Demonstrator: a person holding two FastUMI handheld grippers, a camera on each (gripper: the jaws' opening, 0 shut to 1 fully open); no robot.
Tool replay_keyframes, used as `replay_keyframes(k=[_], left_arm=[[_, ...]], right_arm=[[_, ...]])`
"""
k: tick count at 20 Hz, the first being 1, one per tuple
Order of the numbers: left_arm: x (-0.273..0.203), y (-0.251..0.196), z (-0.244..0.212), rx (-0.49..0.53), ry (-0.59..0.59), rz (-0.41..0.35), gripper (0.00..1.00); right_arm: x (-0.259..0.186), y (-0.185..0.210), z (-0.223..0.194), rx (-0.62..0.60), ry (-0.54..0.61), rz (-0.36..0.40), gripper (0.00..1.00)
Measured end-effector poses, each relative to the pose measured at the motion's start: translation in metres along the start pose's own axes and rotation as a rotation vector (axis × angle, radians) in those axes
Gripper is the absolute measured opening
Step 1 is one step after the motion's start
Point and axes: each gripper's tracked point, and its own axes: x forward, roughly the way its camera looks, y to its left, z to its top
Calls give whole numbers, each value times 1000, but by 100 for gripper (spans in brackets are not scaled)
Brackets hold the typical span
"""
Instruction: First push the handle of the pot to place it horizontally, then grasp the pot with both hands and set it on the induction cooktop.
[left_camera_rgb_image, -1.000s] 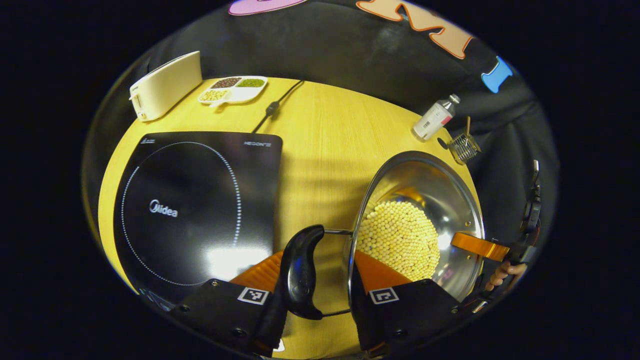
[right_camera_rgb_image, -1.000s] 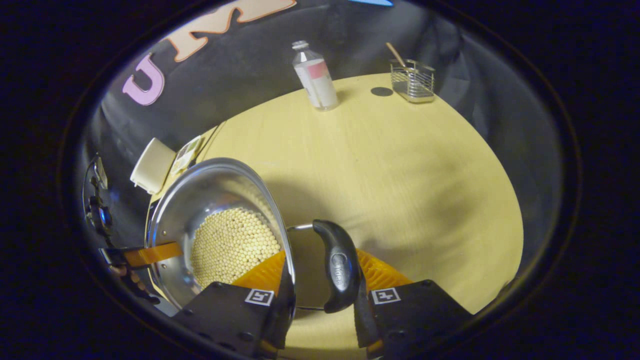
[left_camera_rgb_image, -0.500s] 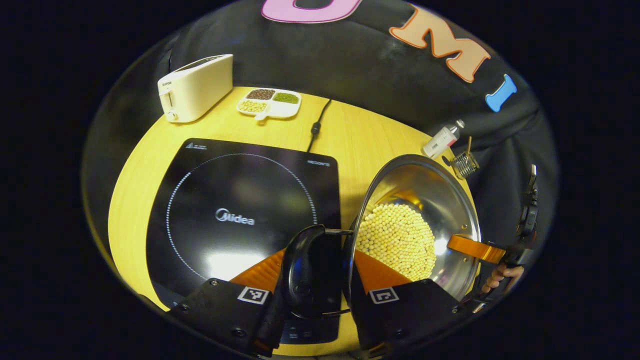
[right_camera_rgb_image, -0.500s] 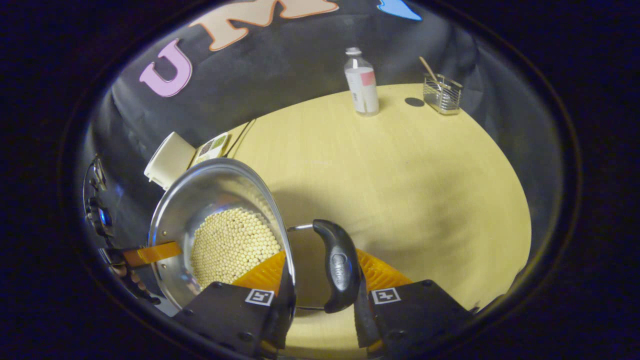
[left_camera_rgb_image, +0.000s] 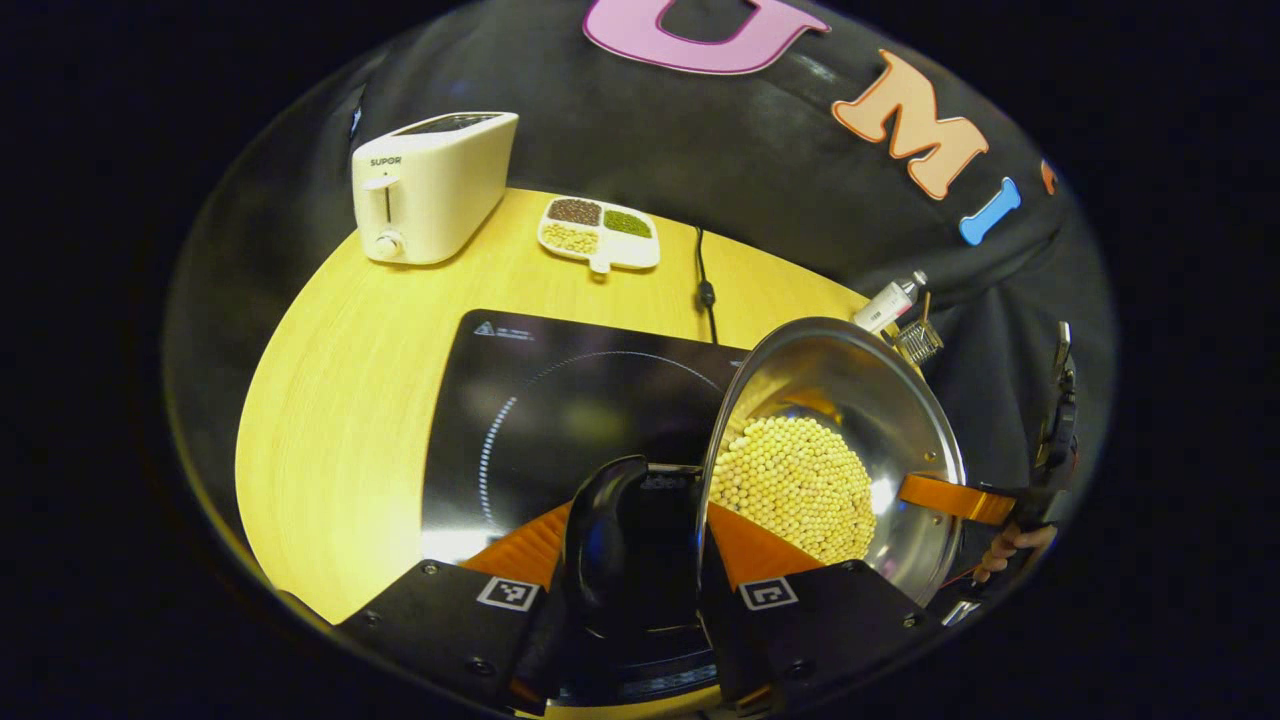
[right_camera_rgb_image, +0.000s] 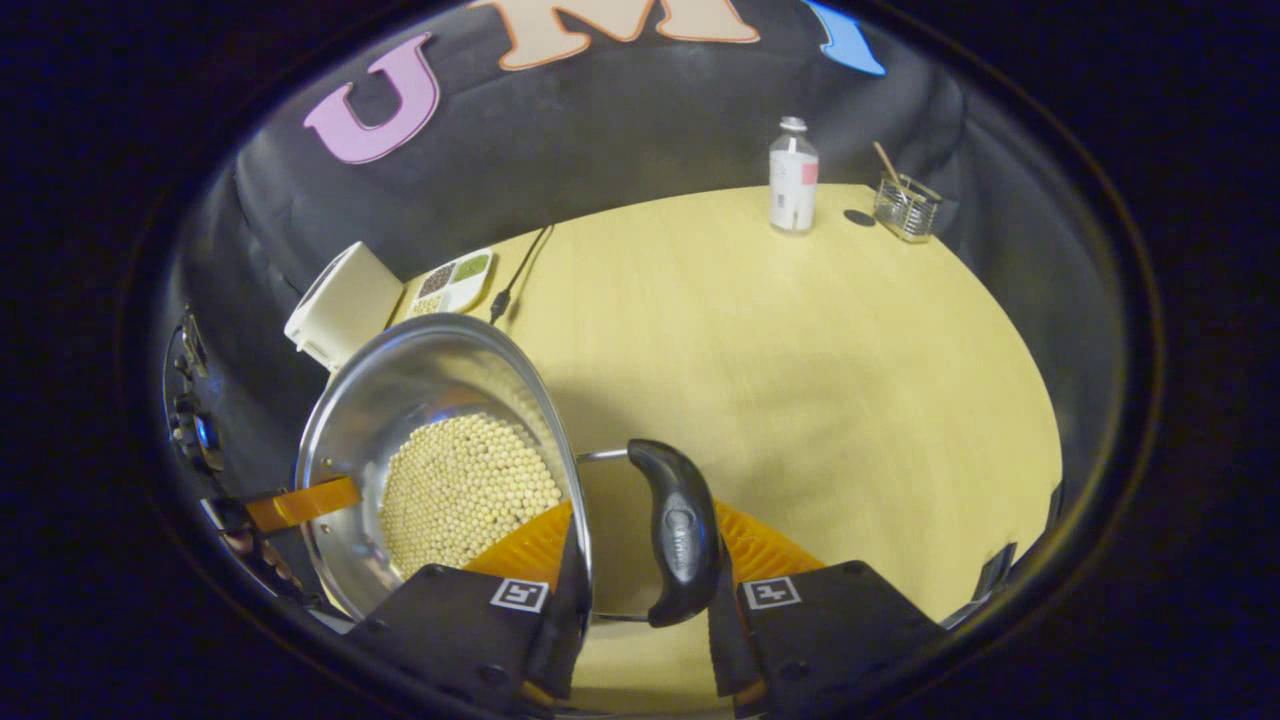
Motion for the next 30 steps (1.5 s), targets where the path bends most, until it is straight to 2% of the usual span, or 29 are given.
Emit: replay_keyframes(k=[7,9,10,11,12,13,16,18,20,21,22,25,26,27,28,29,30], left_arm=[[-3,62,15,-31,-18,39,58],[-7,73,27,-6,-50,47,60],[-9,78,30,11,-58,51,57],[-8,83,37,21,-83,55,59],[-7,87,40,32,-91,59,58],[-8,91,43,40,-109,63,59],[-7,93,46,31,-136,61,59],[-5,91,49,-8,-166,28,60],[1,86,39,-62,-146,-10,60],[2,85,33,-83,-122,0,59],[4,88,32,-80,-111,18,60],[1,86,30,-74,-89,26,59],[-1,84,26,-67,-71,22,60],[-3,82,22,-54,-56,25,63],[-9,84,23,-40,-62,47,65],[-12,88,27,-24,-83,82,74],[-16,90,33,-8,-113,109,76]], right_arm=[[22,58,-3,-41,58,-4,51],[31,72,1,-38,54,8,52],[33,76,-2,-35,64,11,55],[36,81,-3,-25,71,13,52],[38,85,-4,-19,76,16,56],[40,90,-4,-17,76,21,52],[43,92,-7,-14,75,40,53],[45,94,-5,-14,72,44,53],[45,93,-5,-19,73,44,52],[44,93,-6,-19,79,47,52],[45,94,-5,-18,83,47,57],[46,95,-5,-2,101,51,55],[45,94,-5,3,109,55,63],[43,95,-5,8,115,66,61],[40,96,-3,16,111,77,65],[35,97,-1,26,102,89,73],[30,97,1,34,92,99,80]])
